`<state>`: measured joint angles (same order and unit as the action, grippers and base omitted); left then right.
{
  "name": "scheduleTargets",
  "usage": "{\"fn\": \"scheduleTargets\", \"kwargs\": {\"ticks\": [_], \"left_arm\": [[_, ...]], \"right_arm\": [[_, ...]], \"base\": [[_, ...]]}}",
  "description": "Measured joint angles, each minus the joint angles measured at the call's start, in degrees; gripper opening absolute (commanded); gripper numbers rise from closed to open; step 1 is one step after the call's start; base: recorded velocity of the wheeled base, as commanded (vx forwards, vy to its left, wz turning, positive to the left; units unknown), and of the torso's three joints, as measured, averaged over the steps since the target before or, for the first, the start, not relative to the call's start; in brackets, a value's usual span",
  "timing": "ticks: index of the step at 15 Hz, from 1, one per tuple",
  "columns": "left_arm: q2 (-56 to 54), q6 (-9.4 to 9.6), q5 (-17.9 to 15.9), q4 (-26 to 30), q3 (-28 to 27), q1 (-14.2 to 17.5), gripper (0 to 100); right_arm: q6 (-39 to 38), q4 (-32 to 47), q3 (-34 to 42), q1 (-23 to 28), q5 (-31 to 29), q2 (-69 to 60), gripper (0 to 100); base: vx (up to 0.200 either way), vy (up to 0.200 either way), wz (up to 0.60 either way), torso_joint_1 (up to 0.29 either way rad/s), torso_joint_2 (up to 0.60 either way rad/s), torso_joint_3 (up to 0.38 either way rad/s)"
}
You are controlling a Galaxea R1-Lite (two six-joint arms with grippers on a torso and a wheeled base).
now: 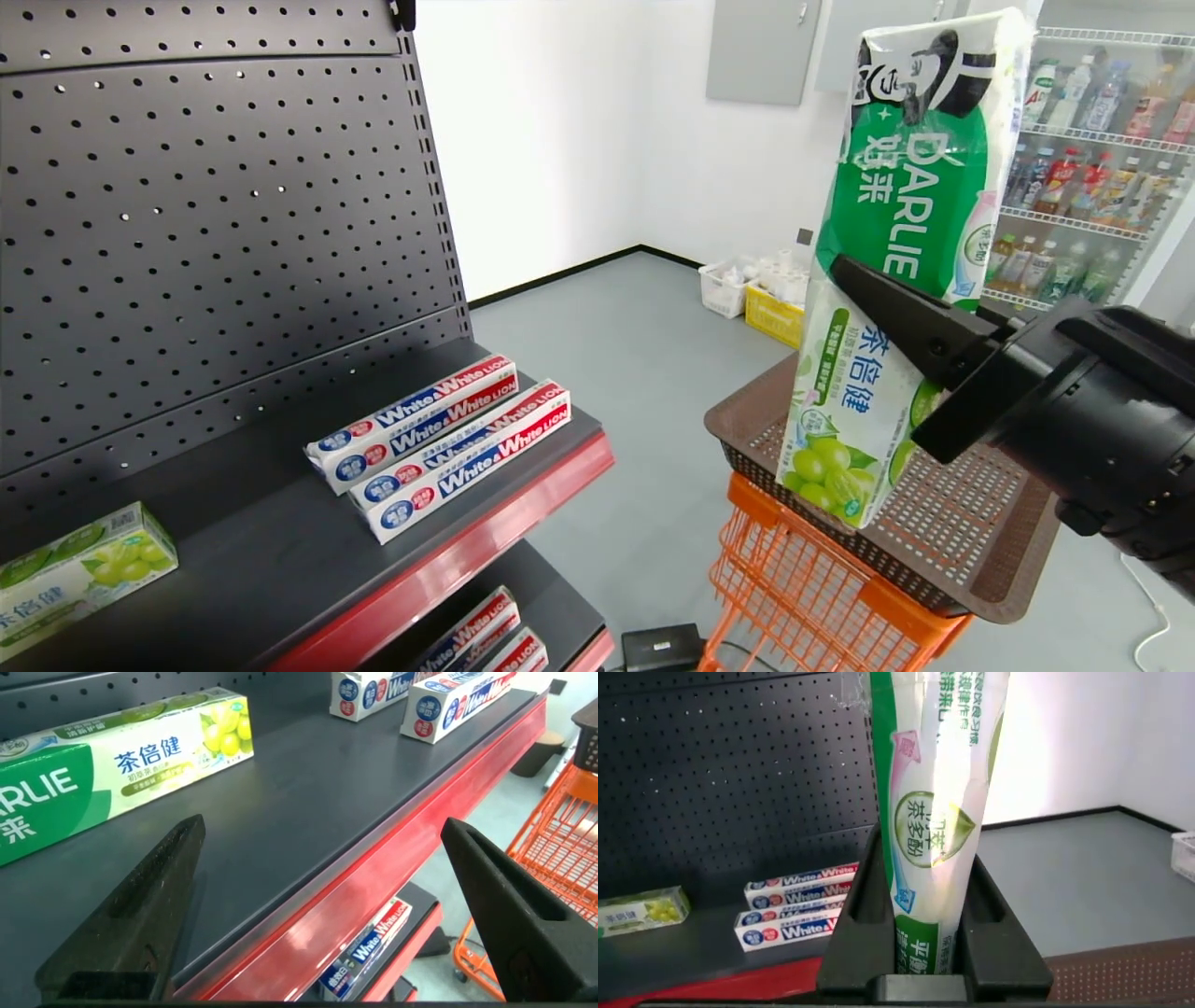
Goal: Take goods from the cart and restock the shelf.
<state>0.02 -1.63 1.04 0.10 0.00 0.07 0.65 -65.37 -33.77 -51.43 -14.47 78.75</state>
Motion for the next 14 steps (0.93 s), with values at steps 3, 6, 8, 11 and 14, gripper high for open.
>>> {"fn": "scheduleTargets", "kwargs": {"ticks": [3, 6, 8, 11, 14], "left_arm": [[0.00, -0.02, -0.02, 0.00, 0.00, 0.00, 100], [0.00, -0.02, 0.00, 0.01, 0.00, 0.04, 100], [0.00, -0.02, 0.00, 0.01, 0.00, -0.05, 100], [0.00, 0.00, 0.00, -0.02, 0.00, 0.00, 100], [0.00, 0.00, 0.00, -0.02, 0.00, 0.00, 100]], "right_arm": [[0.44, 0.11, 0.52, -0.11, 0.35, 0.00, 0], [0.50, -0.29, 0.83, -0.28, 0.41, -0.12, 0], [0.50, -0.27, 1.24, -0.39, 0.55, -0.11, 0], [0.52, -0.40, 1.68, -0.27, 0.49, -0.17, 0], [0.55, -0.32, 1.68, -0.49, 0.51, -0.15, 0]], "base": [[0.000, 0.000, 0.40, 0.002, 0.00, 0.003], [0.000, 0.000, 0.60, -0.001, 0.00, 0.007], [0.000, 0.000, 0.60, 0.002, 0.00, 0.005], [0.000, 0.000, 0.60, 0.001, 0.00, 0.002], [0.000, 0.000, 0.60, 0.004, 0.00, 0.001]]}}
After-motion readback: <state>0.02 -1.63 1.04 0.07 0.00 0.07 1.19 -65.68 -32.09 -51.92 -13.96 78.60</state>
